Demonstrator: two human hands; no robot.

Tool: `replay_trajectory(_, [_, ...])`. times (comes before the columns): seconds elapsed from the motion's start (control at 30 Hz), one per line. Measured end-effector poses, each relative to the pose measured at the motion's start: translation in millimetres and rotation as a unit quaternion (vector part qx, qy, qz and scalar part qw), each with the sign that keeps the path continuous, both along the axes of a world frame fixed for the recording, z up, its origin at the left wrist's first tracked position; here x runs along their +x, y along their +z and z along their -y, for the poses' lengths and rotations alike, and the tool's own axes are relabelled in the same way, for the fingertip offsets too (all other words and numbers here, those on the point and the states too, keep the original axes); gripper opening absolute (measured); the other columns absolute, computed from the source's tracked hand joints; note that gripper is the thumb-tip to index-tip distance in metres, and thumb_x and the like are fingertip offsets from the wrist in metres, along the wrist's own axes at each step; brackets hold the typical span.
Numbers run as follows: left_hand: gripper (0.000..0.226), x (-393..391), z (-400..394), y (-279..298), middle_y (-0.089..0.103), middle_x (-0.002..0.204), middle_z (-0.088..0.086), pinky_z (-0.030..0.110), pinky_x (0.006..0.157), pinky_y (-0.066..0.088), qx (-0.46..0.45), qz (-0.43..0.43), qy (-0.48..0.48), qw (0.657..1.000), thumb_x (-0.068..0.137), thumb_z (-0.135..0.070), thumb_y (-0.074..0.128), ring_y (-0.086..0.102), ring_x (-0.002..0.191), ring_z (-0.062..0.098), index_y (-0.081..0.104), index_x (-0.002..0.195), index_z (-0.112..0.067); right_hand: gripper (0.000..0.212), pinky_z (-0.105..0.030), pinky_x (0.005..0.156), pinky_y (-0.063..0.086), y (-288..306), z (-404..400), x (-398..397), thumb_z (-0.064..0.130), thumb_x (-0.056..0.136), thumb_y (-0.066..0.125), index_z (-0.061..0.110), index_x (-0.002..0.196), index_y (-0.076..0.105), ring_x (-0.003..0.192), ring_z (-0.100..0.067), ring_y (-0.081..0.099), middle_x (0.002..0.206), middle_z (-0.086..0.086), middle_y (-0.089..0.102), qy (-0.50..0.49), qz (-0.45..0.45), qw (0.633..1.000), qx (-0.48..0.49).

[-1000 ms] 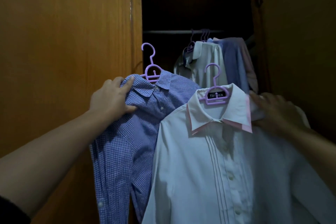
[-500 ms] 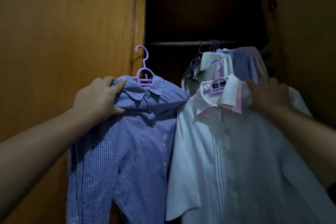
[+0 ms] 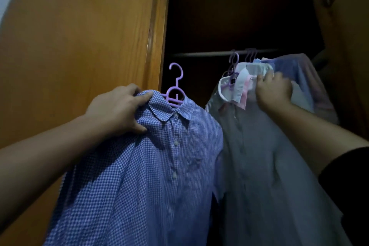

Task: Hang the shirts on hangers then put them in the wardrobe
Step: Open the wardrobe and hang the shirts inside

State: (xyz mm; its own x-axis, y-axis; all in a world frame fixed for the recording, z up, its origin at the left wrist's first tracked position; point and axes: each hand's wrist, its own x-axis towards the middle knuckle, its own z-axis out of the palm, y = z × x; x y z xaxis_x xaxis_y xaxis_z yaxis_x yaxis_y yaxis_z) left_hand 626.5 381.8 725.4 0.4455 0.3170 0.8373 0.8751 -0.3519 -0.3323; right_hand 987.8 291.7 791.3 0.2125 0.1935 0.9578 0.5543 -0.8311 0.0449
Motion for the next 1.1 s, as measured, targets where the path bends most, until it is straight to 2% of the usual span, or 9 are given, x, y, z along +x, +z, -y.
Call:
replay_trajectory(0.13, [0.1,10,-2,6,0.032,0.139,-0.005,0.027,0.072,0.048,0.004,-0.005,0.01,1.0,0.07,-0.071,0.064,0.039,0.124,0.015,0.014,0.151,-0.04,0.053,-0.031,0.085,0.041,20,-19,9,0.024,0.086,0.058,0.008,0.134,0.04,0.115,-0.029,0.048,0.131,-0.014,0.047,-0.019,0.027,0.999,-0.018])
replay_trajectory(0.3, [0.104,17,-3,25,0.03,0.139,-0.006,0.031,0.078,0.051,-0.017,0.033,-0.019,0.999,0.065,-0.074,0.064,0.042,0.119,0.015,0.014,0.15,-0.043,0.048,-0.033,0.094,0.04,46,-40,27,0.03,0.088,0.055,0.008,0.13,0.047,0.111,-0.029,0.052,0.126,-0.011,0.053,-0.054,0.083,0.995,-0.031])
replay_trajectory(0.47, [0.107,26,-1,48,0.03,0.133,-0.01,0.032,0.08,0.051,-0.044,0.06,-0.026,0.997,0.057,-0.078,0.061,0.042,0.104,0.009,0.017,0.149,-0.045,0.053,-0.036,0.096,0.035,73,-56,47,0.038,0.086,0.058,0.011,0.129,0.048,0.112,-0.028,0.051,0.123,-0.007,0.054,-0.039,0.095,0.994,-0.024])
replay_trajectory(0.63, [0.119,37,3,63,0.026,0.125,-0.013,0.03,0.077,0.051,-0.059,0.068,-0.018,0.996,0.039,-0.085,0.043,0.039,0.096,0.006,0.018,0.148,-0.046,0.068,-0.036,0.092,0.038,102,-75,59,0.05,0.079,0.064,0.012,0.132,0.045,0.115,-0.028,0.048,0.125,-0.006,0.052,0.03,0.085,0.996,-0.022])
replay_trajectory(0.77, [0.121,41,0,71,0.018,0.112,-0.017,0.025,0.077,0.049,-0.069,0.069,-0.016,0.995,0.035,-0.086,0.041,0.039,0.096,0.005,0.018,0.147,-0.046,0.068,-0.034,0.089,0.039,116,-88,67,0.046,0.08,0.064,0.01,0.134,0.042,0.116,-0.028,0.047,0.128,-0.007,0.05,0.05,0.084,0.995,-0.011])
replay_trajectory(0.9, [0.121,44,-6,72,0.016,0.108,-0.018,0.022,0.075,0.048,-0.082,0.063,-0.009,0.995,0.035,-0.087,0.041,0.039,0.096,0.003,0.017,0.146,-0.048,0.065,-0.034,0.091,0.039,129,-95,76,0.042,0.084,0.062,0.01,0.135,0.041,0.117,-0.028,0.046,0.13,-0.007,0.049,0.049,0.079,0.996,-0.009])
replay_trajectory(1.0, [0.115,46,-9,74,0.015,0.108,-0.018,0.018,0.072,0.047,-0.084,0.056,-0.003,0.995,0.042,-0.085,0.048,0.038,0.094,0.003,0.014,0.146,-0.049,0.064,-0.034,0.09,0.039,136,-99,79,0.042,0.084,0.062,0.011,0.135,0.041,0.118,-0.028,0.045,0.132,-0.007,0.047,0.051,0.067,0.996,-0.011])
replay_trajectory(1.1, [0.116,47,-8,77,0.015,0.109,-0.017,0.021,0.075,0.049,-0.081,0.05,0.004,0.995,0.041,-0.085,0.046,0.039,0.094,0.004,0.014,0.146,-0.048,0.063,-0.034,0.091,0.039,140,-103,78,0.042,0.082,0.062,0.012,0.134,0.042,0.117,-0.028,0.046,0.131,-0.006,0.048,0.047,0.065,0.996,-0.027])
